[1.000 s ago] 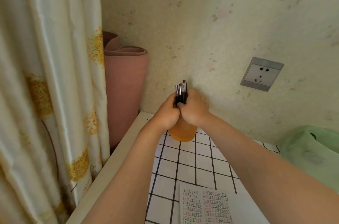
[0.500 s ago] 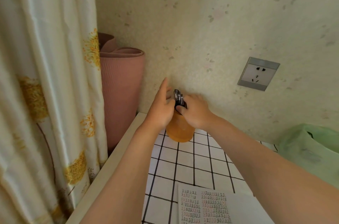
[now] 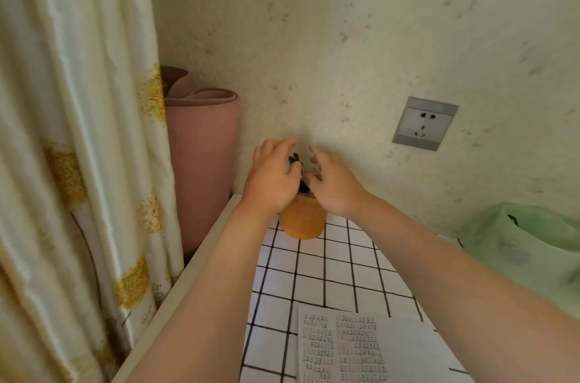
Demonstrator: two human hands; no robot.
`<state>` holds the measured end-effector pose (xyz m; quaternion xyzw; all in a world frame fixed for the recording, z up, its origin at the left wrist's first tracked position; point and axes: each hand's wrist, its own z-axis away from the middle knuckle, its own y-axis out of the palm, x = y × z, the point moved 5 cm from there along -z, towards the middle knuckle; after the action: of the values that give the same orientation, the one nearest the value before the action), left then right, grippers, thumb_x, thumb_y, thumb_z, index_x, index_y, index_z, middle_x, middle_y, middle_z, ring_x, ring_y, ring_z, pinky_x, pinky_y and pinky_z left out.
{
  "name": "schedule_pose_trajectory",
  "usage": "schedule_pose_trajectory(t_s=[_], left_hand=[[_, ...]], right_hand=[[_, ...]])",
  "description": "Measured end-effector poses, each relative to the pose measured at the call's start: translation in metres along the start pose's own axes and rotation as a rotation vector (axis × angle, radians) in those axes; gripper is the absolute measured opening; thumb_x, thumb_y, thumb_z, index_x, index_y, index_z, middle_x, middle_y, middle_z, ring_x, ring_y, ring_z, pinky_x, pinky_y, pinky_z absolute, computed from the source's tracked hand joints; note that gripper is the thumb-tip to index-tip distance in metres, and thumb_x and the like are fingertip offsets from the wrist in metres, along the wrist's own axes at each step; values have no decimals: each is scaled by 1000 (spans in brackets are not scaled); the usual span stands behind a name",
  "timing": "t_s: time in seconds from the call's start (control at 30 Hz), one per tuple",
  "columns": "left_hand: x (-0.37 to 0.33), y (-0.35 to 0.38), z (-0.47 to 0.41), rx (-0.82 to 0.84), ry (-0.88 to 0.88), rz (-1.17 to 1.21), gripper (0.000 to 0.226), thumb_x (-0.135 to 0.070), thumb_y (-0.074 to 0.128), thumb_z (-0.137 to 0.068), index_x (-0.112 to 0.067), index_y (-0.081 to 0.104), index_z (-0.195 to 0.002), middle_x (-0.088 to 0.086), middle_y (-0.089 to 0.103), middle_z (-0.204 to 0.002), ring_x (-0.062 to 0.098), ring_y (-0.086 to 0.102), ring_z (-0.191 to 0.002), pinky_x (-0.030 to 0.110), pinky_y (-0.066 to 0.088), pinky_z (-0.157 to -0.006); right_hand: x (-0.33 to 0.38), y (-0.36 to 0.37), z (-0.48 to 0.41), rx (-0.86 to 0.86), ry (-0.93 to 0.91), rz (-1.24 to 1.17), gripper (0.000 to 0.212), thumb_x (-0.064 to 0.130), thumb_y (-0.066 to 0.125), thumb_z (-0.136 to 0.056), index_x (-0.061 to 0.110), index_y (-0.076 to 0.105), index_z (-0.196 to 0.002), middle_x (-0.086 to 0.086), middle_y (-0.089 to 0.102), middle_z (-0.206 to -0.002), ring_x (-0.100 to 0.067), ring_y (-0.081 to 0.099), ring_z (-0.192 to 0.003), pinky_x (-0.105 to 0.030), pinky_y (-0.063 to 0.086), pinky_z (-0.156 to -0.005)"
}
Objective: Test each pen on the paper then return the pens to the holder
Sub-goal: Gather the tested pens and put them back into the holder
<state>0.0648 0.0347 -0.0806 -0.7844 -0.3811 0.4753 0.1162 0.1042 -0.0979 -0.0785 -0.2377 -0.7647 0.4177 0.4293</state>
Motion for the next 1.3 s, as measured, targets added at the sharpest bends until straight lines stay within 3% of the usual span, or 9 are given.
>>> schedule_pose_trajectory(t_s=[0.07, 0.13, 0.33, 0.43, 0.53, 0.73, 0.97, 1.17, 1.3], left_hand=[[-23, -6, 6, -168, 80, -58, 32, -18, 52, -94, -19, 59, -126, 2, 53, -120, 20, 44, -117, 29, 42, -92], [-46, 2, 13, -193, 107, -16, 22, -16, 51, -92, -20, 62, -112, -3, 55, -107, 16, 49, -104, 30, 44, -80], [-82, 82, 48, 317, 90, 74, 14, -23, 53, -96, -25, 60, -108, -8, 62, -92, 12, 59, -76, 36, 54, -73], [-88, 115, 71, 505, 90, -6, 19, -28, 52, -98, -24, 60, -115, -6, 65, -97, 14, 60, -84, 35, 54, -77], [-91, 136, 83, 608, 80, -88, 26, -33, 52, -98, -26, 59, -122, -8, 63, -109, 13, 59, -94, 31, 51, -83], [-90, 162, 96, 708, 99, -194, 40, -34, 55, -98, -25, 50, -136, -5, 56, -128, 15, 56, -110, 32, 48, -95], [-88, 177, 100, 709, 138, -250, 56, -29, 56, -97, -24, 36, -149, -1, 41, -148, 20, 41, -135, 41, 42, -106], [-87, 178, 102, 754, 218, -324, 58, -12, 57, -88, -20, 41, -143, -1, 42, -145, 24, 34, -134, 44, 43, -102], [-78, 174, 100, 797, 217, -449, 51, -22, 57, -90, -20, 45, -139, 1, 53, -132, 24, 40, -129, 44, 45, -98]], right_hand=[[-7, -17, 17, -51, 11, 3, 56, 25, 51, -99, 19, 33, -151, -8, 47, -142, -23, 49, -128, -43, 42, -107], [-21, -34, 38, -77, 51, 53, 44, 20, 50, -98, 20, 48, -142, -5, 53, -132, -20, 56, -117, -38, 46, -100], [-104, -57, 105, 40, 300, 227, 35, 20, 51, -92, 26, 64, -123, 0, 60, -122, -20, 59, -111, -38, 48, -97], [-145, -57, 134, 112, 453, 276, 34, 25, 57, -89, 24, 64, -122, -5, 59, -131, -23, 58, -116, -35, 48, -96], [-173, -54, 158, 162, 572, 306, 29, 32, 57, -88, 16, 61, -112, -13, 54, -125, -29, 61, -99, -30, 50, -76], [-200, -43, 181, 184, 629, 355, 40, 37, 50, -94, 22, 51, -131, -17, 44, -131, -36, 38, -123, -38, 43, -94], [-187, -34, 174, 173, 486, 277, 34, 22, 53, -94, 19, 56, -128, -14, 42, -127, -34, 39, -118, -39, 43, -98], [-169, -27, 169, 233, 250, 111, 48, 3, 60, -89, 24, 61, -132, -6, 54, -126, -25, 51, -117, -25, 39, -100], [-167, -25, 165, 200, 218, 93, 55, -6, 58, -85, 26, 60, -130, 0, 59, -126, -17, 54, -110, -20, 37, -90]])
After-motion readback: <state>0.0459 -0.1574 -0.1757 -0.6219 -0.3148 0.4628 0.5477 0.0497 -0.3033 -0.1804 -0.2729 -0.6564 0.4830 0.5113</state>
